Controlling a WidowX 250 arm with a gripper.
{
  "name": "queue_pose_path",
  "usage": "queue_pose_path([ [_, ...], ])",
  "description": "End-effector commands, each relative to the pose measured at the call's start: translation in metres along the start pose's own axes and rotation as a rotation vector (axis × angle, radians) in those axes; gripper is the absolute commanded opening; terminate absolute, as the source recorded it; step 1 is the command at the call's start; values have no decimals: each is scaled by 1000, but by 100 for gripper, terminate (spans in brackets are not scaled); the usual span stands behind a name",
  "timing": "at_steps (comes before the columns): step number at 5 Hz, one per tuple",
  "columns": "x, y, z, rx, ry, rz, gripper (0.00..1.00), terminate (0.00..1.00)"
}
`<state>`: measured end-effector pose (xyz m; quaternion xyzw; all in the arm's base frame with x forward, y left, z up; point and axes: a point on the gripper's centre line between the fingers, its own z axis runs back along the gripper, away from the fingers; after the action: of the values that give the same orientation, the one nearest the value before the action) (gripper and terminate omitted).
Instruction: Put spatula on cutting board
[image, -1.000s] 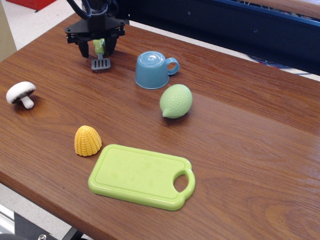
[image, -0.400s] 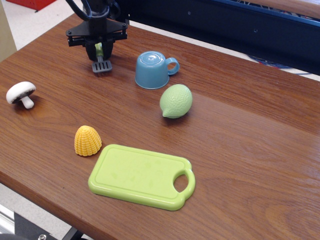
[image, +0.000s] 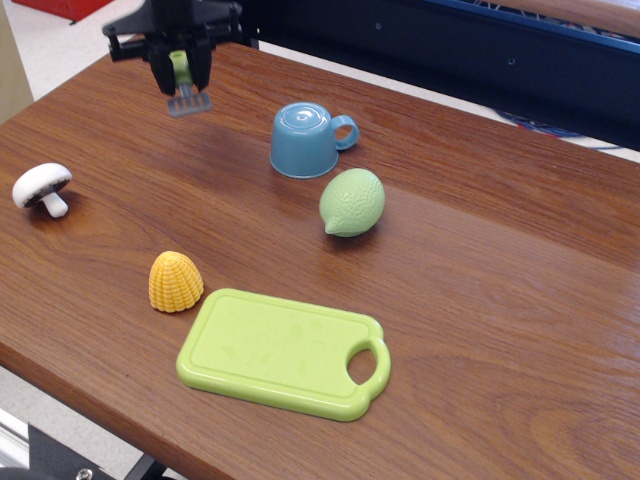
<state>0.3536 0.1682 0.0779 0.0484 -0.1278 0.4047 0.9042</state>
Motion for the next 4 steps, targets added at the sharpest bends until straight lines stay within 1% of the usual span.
queue_pose_path([
  [1,-56,11,55,-37,29,-72,0,0],
  [2,-95,7,51,-33,59,-135,0,0],
  [3,-139,-4,47,-53,76,-183,0,0],
  [4,-166,-6,43,-59,73,-217,0,0],
])
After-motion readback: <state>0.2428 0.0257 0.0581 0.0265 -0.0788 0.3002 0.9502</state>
